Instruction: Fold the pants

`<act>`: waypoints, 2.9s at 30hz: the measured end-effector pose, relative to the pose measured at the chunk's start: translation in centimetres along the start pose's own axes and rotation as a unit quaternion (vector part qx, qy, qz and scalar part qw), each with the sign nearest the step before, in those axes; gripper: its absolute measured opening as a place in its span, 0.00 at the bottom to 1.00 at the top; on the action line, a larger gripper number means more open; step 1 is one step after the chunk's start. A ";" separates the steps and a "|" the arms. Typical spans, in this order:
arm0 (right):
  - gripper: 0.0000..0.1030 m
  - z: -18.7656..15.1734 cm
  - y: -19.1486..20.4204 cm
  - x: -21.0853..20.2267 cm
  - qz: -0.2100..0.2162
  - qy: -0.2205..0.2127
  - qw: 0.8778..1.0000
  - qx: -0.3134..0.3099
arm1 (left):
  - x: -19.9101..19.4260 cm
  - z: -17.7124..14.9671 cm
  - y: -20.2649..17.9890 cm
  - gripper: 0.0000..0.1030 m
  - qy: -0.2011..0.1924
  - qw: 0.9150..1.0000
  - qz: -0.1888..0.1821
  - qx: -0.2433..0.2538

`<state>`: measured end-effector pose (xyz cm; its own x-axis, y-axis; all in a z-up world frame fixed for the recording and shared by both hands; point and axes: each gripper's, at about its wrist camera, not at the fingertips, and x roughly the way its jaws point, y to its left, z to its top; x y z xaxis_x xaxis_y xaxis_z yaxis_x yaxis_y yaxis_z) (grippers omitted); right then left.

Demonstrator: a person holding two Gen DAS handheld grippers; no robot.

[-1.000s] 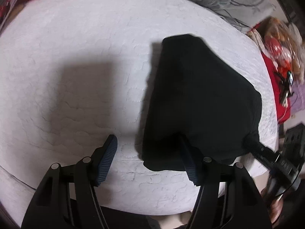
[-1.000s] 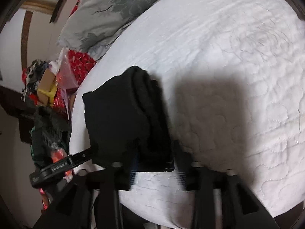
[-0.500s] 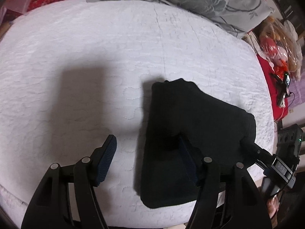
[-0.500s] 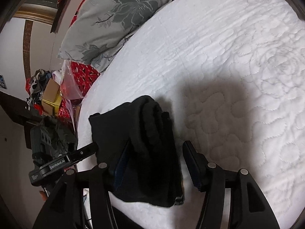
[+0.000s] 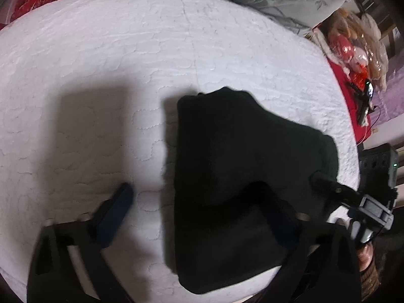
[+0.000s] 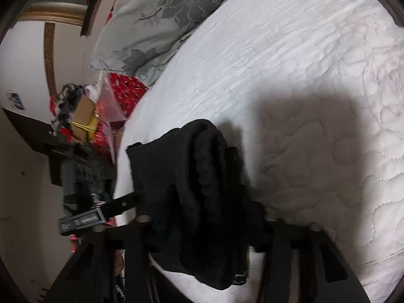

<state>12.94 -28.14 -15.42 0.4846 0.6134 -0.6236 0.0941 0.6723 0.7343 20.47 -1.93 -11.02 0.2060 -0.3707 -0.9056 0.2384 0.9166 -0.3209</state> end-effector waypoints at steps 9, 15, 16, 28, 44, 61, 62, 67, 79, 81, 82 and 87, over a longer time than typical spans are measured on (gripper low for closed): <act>0.29 -1.2 2.2 -1.7 -0.015 -0.001 1.000 -0.019 | -3.1 -1.9 0.3 0.22 -0.013 0.996 -0.078 -0.040; 0.29 -1.6 3.0 -1.5 -0.022 0.010 0.999 -0.025 | -3.0 -2.6 1.3 0.22 -0.007 0.995 -0.079 -0.061; 0.29 -1.5 3.3 -1.4 -0.022 0.008 0.999 -0.025 | -2.9 -2.5 1.4 0.22 -0.006 0.995 -0.080 -0.065; 0.29 4.8 9.2 2.2 0.010 -0.014 0.999 -0.050 | -7.7 4.6 5.3 0.22 -0.072 0.988 -0.065 -0.116; 0.45 7.5 6.4 7.5 -0.044 0.006 0.997 -0.057 | -2.2 6.2 7.3 0.51 -0.045 0.990 0.062 -0.118; 0.55 4.8 7.0 0.8 -0.108 -0.022 0.992 -0.064 | -4.3 0.3 7.5 0.61 -0.033 0.980 0.092 -0.173; 0.55 4.3 7.2 0.4 -0.120 -0.023 0.990 -0.066 | -4.6 -0.3 7.3 0.61 -0.037 0.979 0.102 -0.171; 0.66 1.4 8.2 -0.4 -0.173 -0.022 0.981 -0.086 | -5.7 -2.5 6.5 0.61 -0.059 0.972 0.150 -0.168; 0.82 -4.1 10.3 -3.8 -0.231 -0.072 0.958 -0.152 | -5.3 -5.8 2.4 0.61 -0.079 0.963 0.229 -0.118; 0.84 -4.5 10.3 -4.8 -0.241 -0.089 0.954 -0.154 | -5.6 -6.3 1.7 0.61 -0.089 0.962 0.233 -0.113; 0.85 -4.7 10.3 -5.4 -0.246 -0.098 0.951 -0.157 | -5.8 -6.5 1.4 0.61 -0.095 0.961 0.233 -0.111; 0.87 -5.5 10.9 -6.8 -0.263 -0.125 0.941 -0.175 | -6.9 -7.4 0.0 0.61 -0.128 0.957 0.238 -0.103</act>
<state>5.83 -22.74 -4.65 0.6446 0.0702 -0.7613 0.1080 0.9774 0.1816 11.99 1.75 -6.83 0.4763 0.0955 -0.8741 -0.1277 0.9911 0.0387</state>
